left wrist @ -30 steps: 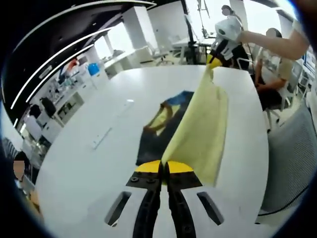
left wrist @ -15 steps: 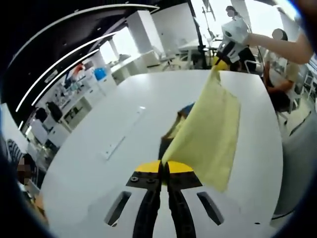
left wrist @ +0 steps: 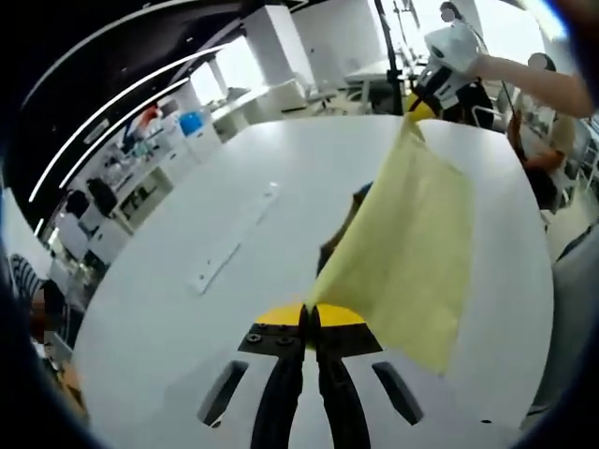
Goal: Fold the garment on the visible template until the final outline fits inside the template.
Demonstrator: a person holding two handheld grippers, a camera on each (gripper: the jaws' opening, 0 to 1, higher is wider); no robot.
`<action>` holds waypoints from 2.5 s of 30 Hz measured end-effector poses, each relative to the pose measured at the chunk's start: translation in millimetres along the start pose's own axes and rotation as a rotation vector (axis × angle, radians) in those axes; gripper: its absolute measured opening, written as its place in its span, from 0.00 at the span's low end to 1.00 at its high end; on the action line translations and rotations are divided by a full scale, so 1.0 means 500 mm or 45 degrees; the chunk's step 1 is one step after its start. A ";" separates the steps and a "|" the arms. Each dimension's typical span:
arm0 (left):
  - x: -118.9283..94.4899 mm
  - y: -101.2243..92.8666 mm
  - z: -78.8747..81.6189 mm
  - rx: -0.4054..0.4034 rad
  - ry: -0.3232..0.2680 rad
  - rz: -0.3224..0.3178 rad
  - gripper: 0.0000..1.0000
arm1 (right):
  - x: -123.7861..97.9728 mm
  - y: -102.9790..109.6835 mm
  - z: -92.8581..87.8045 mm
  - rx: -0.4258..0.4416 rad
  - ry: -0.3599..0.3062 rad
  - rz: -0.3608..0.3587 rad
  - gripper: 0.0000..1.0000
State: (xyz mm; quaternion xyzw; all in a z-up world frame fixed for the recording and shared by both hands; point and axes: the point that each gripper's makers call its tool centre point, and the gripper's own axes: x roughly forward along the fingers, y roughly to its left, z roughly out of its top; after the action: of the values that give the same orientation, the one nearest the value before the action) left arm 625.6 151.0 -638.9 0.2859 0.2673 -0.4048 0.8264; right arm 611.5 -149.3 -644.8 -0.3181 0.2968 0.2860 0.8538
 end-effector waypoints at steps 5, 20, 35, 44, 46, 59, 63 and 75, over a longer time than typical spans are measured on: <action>0.040 0.010 -0.025 -0.078 0.017 -0.032 0.00 | 0.041 -0.006 -0.020 0.077 0.029 0.033 0.00; 0.136 0.023 -0.092 -0.132 0.116 -0.097 0.00 | 0.149 0.010 -0.070 0.042 0.124 0.124 0.00; 0.174 0.023 -0.141 -0.122 0.187 -0.106 0.01 | 0.200 0.018 -0.112 0.076 0.196 0.158 0.03; 0.158 0.028 -0.140 -0.180 0.187 -0.095 0.04 | 0.193 0.008 -0.118 0.101 0.191 0.135 0.10; 0.152 0.032 -0.143 -0.174 0.186 -0.085 0.06 | 0.189 0.009 -0.118 0.100 0.188 0.131 0.13; 0.137 0.026 -0.140 0.012 0.157 -0.070 0.21 | 0.169 0.013 -0.111 0.068 0.116 0.091 0.21; 0.148 0.032 -0.157 0.062 0.196 -0.023 0.14 | 0.176 0.011 -0.120 0.029 0.125 0.070 0.13; 0.143 0.041 -0.140 -0.150 0.065 0.004 0.02 | 0.173 -0.019 -0.109 0.226 0.053 -0.018 0.00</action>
State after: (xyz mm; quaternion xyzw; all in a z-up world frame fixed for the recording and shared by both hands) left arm 665.3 172.7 -730.3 0.2477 0.3113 -0.3794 0.8353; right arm 657.6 -168.3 -734.5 -0.2492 0.3362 0.2459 0.8743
